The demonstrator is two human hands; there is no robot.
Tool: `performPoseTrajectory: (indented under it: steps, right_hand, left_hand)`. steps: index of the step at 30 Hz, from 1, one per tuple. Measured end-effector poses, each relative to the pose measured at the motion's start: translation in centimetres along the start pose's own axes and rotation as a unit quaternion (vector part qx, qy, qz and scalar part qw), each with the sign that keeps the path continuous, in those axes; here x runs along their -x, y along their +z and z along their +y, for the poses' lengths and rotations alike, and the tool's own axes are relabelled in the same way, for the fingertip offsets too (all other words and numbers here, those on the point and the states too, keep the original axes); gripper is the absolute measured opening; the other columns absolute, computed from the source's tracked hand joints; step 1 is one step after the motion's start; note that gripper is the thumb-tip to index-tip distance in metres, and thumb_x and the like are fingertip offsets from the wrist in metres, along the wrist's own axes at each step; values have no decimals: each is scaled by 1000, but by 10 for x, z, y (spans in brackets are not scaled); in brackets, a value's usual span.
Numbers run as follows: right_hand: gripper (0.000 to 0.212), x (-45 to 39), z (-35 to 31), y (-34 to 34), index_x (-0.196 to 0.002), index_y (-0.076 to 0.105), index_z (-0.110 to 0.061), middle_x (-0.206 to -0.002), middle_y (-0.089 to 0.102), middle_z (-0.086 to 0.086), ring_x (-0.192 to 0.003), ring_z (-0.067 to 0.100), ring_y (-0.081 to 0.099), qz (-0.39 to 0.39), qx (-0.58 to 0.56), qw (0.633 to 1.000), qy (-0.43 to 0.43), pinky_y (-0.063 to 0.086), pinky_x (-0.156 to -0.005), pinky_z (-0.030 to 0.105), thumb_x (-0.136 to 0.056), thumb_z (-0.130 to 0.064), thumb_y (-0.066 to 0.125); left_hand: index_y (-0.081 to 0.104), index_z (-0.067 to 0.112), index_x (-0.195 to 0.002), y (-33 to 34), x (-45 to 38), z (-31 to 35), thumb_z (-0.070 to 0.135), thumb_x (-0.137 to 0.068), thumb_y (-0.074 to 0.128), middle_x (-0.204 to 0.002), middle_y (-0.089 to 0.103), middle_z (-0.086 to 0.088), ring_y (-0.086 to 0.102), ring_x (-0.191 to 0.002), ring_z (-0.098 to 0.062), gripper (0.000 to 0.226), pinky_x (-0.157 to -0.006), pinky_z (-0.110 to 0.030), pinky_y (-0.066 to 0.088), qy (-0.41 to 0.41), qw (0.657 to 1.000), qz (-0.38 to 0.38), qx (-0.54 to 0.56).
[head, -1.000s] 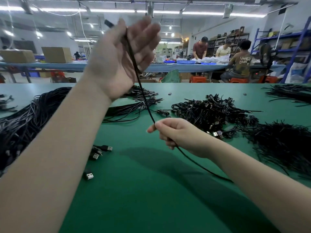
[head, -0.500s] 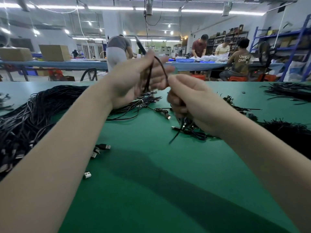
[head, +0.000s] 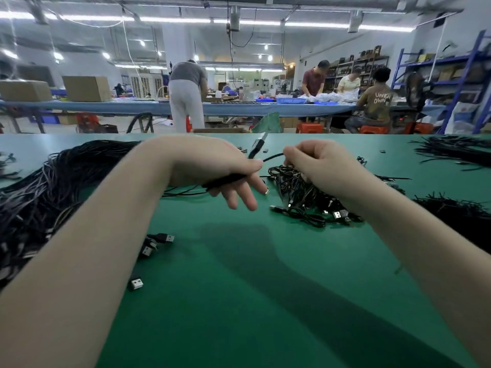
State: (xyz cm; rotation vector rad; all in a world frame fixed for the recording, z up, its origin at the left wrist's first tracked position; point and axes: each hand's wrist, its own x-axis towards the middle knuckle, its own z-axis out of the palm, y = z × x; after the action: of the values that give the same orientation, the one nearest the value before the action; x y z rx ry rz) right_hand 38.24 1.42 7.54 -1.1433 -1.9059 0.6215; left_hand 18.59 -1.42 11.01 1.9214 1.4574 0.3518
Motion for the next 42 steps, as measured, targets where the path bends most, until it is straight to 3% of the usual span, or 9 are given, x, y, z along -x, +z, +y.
performPoseTrajectory:
  steps: [7, 14, 18, 21, 26, 29, 34, 38, 42]
  right_hand:
    - [24, 13, -24, 18, -79, 72, -23, -57, 63, -10, -59, 6, 57, -59, -150, 987, -13, 44, -55, 11, -96, -26, 54]
    - [28, 14, -17, 28, -73, 73, -27, -63, 61, -9, -62, 8, 59, -132, -295, 946, -10, 44, -74, 26, -94, -29, 56]
    - [24, 12, -12, 27, -79, 73, -26, -65, 63, -9, -65, 9, 60, -125, -239, 962, -37, 44, -73, 27, -95, -28, 55]
    - [19, 11, -10, 23, -84, 72, -25, -65, 66, -9, -66, 7, 61, -96, -187, 976, -48, 45, -75, 28, -95, -27, 56]
    - [19, 10, -10, 9, -82, 71, -22, -70, 66, -7, -71, 10, 62, -133, -215, 966, -46, 46, -80, 33, -93, -27, 56]
    - [17, 8, -18, -9, -79, 69, -17, -68, 64, -6, -68, 9, 60, -153, -345, 925, -40, 50, -75, 28, -83, -29, 58]
    - [18, -1, -25, -37, -77, 67, -18, -66, 58, -7, -61, 9, 56, -56, -553, 831, 21, 49, -63, 23, -90, -25, 56]
    - [16, -11, -17, -59, -77, 65, -15, -66, 59, -6, -59, 9, 57, 33, -662, 744, 79, 46, -67, 21, -90, -20, 57]
    - [12, -16, -6, -68, -80, 64, -17, -68, 59, -8, -62, 10, 59, 70, -665, 736, 103, 46, -72, 22, -89, -19, 56]
  left_hand:
    - [69, 11, -95, -1, -11, -2, 38, -100, 43, -108, 72, -6, 65, -108, -21, 38, -100, -38, 48, 75, 948, 237, 200]
    - [65, 0, -97, 8, -8, 16, 27, -101, 46, -97, 72, -9, 68, -84, -15, 33, -61, -21, 55, 130, 880, 249, 383]
    - [68, 5, -93, 8, -4, 21, 25, -101, 43, -93, 73, -7, 68, -93, -19, 33, -88, -29, 55, 141, 862, 175, 454]
    - [69, 5, -87, 10, -4, 21, 20, -100, 43, -87, 74, -7, 69, -88, -17, 33, -79, -25, 57, 145, 854, 197, 458]
    - [76, 28, -77, 3, -6, 7, 35, -95, 47, -94, 72, 16, 64, -93, -7, 35, -87, -31, 48, 146, 915, 369, 70]
    - [74, 34, -80, 2, -4, 1, 37, -99, 44, -90, 65, 29, 55, -83, 19, 36, -82, -18, 40, 153, 923, 353, -15]
    - [71, 34, -86, 19, -5, 7, 34, -100, 43, -97, 72, 10, 64, -89, -2, 31, -77, -29, 49, 209, 943, 256, -41]
    - [70, 14, -88, 47, -15, 19, 23, -95, 40, -88, 63, -2, 55, -84, -13, 33, -76, -35, 44, 264, 881, 250, -301]
    - [66, 14, -83, 97, -28, 24, 27, -85, 44, -88, 65, -1, 56, -87, -22, 26, -83, -35, 44, 328, 761, 195, -525]
